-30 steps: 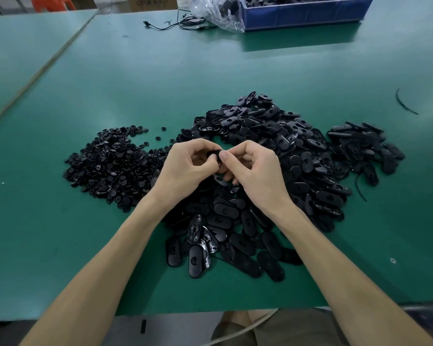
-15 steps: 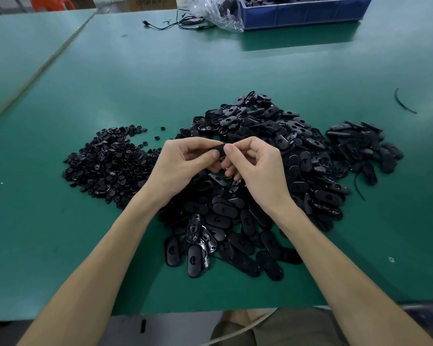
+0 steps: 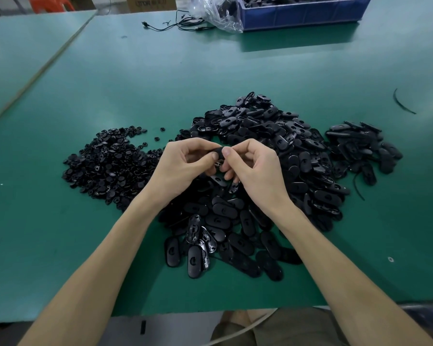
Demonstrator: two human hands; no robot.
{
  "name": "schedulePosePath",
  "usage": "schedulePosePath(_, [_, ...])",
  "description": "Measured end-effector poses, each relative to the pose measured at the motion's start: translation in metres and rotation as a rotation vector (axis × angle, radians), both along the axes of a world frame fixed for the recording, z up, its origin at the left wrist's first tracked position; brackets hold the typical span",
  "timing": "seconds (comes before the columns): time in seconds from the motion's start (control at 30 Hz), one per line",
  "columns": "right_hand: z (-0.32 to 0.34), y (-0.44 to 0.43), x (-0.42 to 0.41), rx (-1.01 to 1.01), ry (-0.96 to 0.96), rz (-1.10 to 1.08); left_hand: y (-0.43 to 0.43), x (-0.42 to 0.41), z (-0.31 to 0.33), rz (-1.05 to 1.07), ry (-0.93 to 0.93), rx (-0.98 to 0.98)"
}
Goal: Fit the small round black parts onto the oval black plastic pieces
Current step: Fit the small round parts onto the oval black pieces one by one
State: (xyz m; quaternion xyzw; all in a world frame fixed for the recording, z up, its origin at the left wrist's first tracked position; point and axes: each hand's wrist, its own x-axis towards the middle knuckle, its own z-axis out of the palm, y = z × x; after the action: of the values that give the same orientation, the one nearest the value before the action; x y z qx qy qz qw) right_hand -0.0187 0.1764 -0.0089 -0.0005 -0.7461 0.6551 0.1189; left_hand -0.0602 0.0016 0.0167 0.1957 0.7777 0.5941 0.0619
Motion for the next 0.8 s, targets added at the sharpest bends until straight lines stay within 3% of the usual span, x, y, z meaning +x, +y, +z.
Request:
schedulePosePath(0.27, [0.000,0.000,-0.001,0.000,0.010,-0.006,0.004,-0.002,0.002,0.069,0.058,0.018])
schedulePosePath(0.47, [-0.002,0.000,-0.002,0.086,0.006,0.023,0.024,-0.013,0.034,0.149,0.215,-0.071])
schedulePosePath(0.63, [0.002,-0.002,-0.001,0.085,-0.030,0.045,0.074,-0.020,0.057,-0.070,0.204,-0.110])
schedulePosePath(0.8, [0.001,0.002,-0.003,0.309,-0.143,0.065,0.137,-0.019,0.059,-0.247,0.169,-0.182])
